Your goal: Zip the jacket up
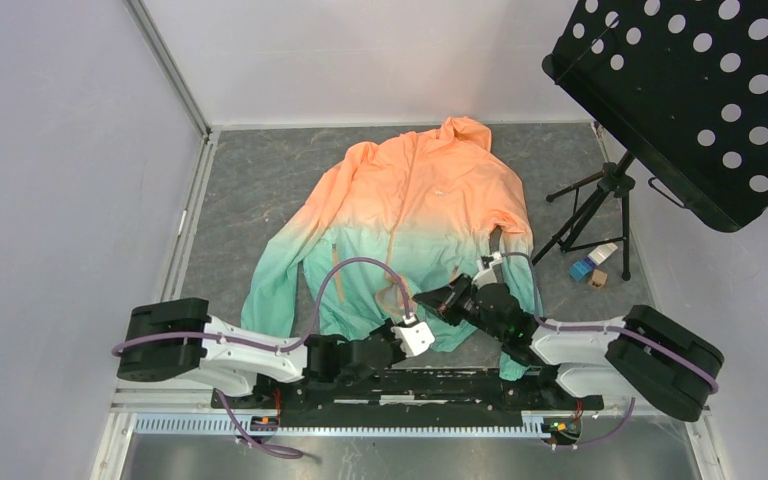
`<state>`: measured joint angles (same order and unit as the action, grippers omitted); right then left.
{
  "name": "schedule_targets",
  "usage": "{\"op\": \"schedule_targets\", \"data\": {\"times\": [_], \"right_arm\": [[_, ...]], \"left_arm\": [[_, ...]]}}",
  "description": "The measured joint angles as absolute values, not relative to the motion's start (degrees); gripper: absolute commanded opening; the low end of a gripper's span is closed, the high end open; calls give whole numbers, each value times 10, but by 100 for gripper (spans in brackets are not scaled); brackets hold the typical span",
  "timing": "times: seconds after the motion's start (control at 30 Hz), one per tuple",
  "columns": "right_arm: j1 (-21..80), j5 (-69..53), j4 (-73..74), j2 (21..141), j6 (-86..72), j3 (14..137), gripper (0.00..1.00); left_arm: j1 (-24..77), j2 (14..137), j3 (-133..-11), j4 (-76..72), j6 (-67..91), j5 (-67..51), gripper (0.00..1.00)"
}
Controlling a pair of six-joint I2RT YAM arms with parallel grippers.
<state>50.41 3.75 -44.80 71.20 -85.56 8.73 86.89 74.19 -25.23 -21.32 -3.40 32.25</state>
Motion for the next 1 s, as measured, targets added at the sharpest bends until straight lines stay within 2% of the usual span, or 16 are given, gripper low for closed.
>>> {"op": "schedule_targets", "data": {"times": [0.13, 0.27, 0.37, 0.43, 0.47, 0.63, 0.87, 1.0], "right_arm": [[498, 68, -423, 684, -845, 71, 22], [486, 97, -420, 660, -824, 70, 39], [486, 95, -423, 640, -783, 52, 54], [483, 90, -416, 616, -721, 42, 67], [480, 87, -406, 603, -676, 44, 70], [464, 64, -309, 545, -403, 112, 81], [461, 11, -209, 448, -79, 165, 90], [461, -25, -180, 393, 37, 159, 88]], "left_arm": [[875, 729, -214, -235, -18, 276, 2], [893, 703, -164, -235, -11, 227, 2], [893, 691, -161, -229, -8, 216, 2], [893, 684, -161, -229, -7, 209, 2], [893, 681, -160, -231, -7, 204, 2], [893, 663, -147, -240, -7, 194, 2], [893, 640, -144, -228, 7, 194, 2], [893, 599, -139, -209, 14, 199, 2]]}}
